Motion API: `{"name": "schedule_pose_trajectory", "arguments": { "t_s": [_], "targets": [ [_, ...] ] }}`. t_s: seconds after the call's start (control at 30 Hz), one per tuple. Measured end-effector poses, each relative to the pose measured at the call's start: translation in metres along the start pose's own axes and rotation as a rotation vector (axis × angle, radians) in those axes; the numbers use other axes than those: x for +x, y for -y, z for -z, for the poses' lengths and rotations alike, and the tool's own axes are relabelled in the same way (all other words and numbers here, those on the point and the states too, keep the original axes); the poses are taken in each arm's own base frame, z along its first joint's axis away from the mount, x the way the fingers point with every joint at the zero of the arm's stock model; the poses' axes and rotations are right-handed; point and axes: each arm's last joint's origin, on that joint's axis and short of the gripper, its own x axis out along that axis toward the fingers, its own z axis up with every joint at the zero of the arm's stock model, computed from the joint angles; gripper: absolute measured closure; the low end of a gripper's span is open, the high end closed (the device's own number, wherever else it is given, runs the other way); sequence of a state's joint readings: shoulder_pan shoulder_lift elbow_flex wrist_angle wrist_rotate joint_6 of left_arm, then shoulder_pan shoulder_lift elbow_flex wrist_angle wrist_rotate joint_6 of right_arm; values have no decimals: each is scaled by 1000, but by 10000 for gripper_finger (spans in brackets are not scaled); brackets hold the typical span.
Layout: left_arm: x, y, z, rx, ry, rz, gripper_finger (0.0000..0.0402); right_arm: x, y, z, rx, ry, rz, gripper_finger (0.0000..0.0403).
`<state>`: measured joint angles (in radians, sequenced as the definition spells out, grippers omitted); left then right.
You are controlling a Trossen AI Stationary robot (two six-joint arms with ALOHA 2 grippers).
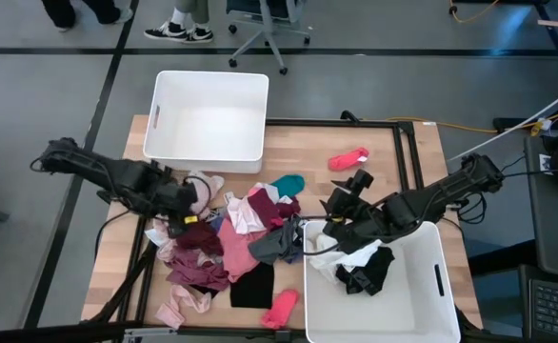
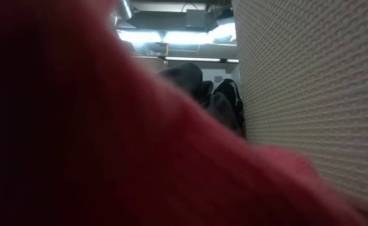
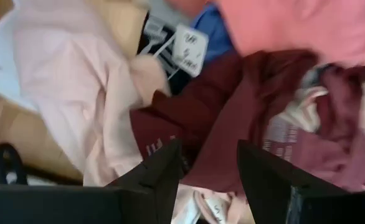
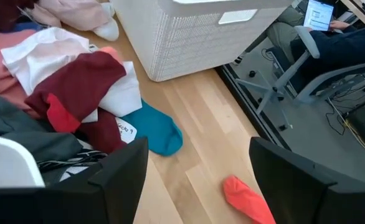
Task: Sort clothes
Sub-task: Put the white sock into the bottom white bin
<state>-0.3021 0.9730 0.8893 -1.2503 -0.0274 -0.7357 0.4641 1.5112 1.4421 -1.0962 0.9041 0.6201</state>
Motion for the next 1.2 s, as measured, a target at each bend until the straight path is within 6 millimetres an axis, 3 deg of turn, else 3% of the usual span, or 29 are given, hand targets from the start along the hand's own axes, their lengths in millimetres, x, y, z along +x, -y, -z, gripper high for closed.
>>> {"name": "schedule_pose_trajectory", "arguments": {
  "t_s": [0.23, 0.5, 0.77, 0.93, 1.1, 1.2],
  "targets": [
    [28, 13, -12, -3, -135, -123, 254, 4, -3, 4, -1, -4, -4, 123],
    [41, 22, 0, 3, -477, -95, 254, 5, -4, 5, -27, -8, -13, 123],
    [51, 35, 6, -3, -571, -115, 254, 5, -4, 5, -26, -7, -13, 123],
    [63, 41, 6, 23, -575, -203, 254, 4, -5, 4, -17, -1, -17, 123],
    [79, 40, -3, 43, -452, -412, 254, 5, -5, 4, -11, 3, -20, 123],
    [92, 44, -9, 43, -387, -448, 254, 5, -5, 4, -11, 3, -20, 123]
  ]
}}
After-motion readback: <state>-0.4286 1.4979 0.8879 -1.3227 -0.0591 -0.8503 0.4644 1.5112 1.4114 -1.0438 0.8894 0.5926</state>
